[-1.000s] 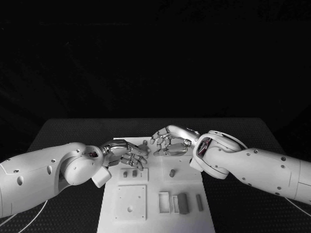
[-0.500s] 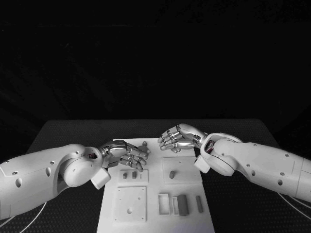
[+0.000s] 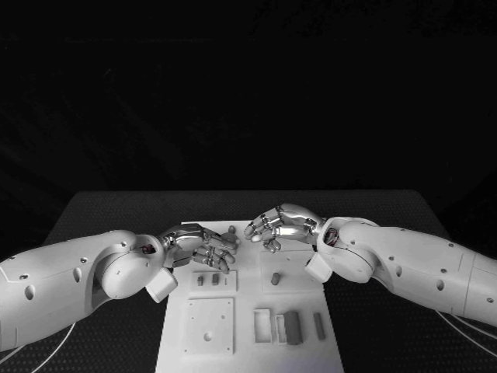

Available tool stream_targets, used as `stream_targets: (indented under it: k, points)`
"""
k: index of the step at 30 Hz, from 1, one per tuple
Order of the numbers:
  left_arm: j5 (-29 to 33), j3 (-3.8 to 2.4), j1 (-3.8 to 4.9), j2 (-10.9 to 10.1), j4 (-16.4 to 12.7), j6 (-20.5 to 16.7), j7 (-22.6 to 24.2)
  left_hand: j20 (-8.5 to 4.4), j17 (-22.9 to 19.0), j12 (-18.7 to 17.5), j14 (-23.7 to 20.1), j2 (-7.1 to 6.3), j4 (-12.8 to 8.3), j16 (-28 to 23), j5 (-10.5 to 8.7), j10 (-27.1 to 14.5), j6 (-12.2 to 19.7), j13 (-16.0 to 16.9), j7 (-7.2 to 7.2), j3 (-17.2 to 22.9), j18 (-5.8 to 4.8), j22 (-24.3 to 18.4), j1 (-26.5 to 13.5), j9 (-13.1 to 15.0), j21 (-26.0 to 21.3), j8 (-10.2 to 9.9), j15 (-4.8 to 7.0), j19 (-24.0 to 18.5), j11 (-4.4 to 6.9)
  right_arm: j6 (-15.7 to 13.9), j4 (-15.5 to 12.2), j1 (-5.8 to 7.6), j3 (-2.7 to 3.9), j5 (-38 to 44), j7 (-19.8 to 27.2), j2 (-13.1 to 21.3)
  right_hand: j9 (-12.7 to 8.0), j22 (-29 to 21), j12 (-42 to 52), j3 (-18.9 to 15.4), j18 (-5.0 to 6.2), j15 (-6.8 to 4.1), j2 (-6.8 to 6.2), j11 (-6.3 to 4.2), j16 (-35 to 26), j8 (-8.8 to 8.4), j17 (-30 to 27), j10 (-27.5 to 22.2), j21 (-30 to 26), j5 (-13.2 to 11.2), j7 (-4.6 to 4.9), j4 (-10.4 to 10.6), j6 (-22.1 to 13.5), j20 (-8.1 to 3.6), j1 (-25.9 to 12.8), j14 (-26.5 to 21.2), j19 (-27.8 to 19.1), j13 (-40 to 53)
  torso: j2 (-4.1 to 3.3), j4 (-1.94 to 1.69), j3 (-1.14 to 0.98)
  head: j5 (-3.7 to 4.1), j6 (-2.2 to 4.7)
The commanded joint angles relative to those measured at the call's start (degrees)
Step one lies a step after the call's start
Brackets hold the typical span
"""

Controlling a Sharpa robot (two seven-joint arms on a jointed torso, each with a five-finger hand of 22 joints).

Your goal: Assemble the parts on the task board

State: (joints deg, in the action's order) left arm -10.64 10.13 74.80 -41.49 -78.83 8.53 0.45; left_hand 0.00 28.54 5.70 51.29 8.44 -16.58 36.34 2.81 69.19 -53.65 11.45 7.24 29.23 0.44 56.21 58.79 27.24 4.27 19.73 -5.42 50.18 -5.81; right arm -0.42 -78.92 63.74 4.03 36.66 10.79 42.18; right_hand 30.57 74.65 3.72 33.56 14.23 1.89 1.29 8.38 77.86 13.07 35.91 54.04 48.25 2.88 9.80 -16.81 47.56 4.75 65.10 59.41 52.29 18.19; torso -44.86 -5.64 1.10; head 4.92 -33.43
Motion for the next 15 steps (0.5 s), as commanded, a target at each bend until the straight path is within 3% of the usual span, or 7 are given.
stream_targets:
  k: [1, 15]
  points:
    - [-0.1, -0.03, 0.06, 0.2, -0.3, 0.7, 1.1, -0.14, 0.1, 0.4, 0.4, 0.44, -0.1, -0.3, 0.0, 0.4, -0.3, 0.1, 0.04, 0.3, -0.08, 0.1, 0.1, 0.1, 0.3, 0.3, -0.07, 0.3, -0.15, 2.9, -0.4, -0.2, -0.05, -0.9, 1.4, -0.2, -0.1, 0.0, -0.1, 0.2, 0.77, 0.14, 0.23, 0.1, -0.3, -0.33, -0.1, -0.4, -0.3, -0.1, -0.06, -0.1, -0.4, 0.08, 0.0, 0.3, -0.3, -0.4, -0.01, 0.05, 0.05, -0.06, -0.11]
    - [-0.1, -0.02, 0.06, 0.4, -0.7, 0.9, 1.0, -0.16, 0.1, 0.4, 0.5, 0.42, -0.1, -0.3, 0.0, 0.5, -0.3, 0.1, 0.08, 0.4, -0.08, 0.1, 0.2, 0.1, 0.3, 0.4, -0.06, 0.3, -0.14, 2.4, -1.2, -0.3, -0.06, -0.2, 2.1, -0.6, -0.3, 0.3, 0.1, -0.5, 0.77, 0.09, -1.58, 0.06, 0.3, -0.32, -0.2, 1.0, -0.1, -0.1, -0.22, -0.1, -1.0, -0.08, 0.4, 0.6, 0.2, -2.4, 0.0, 0.01, 0.02, -0.21, -0.24]
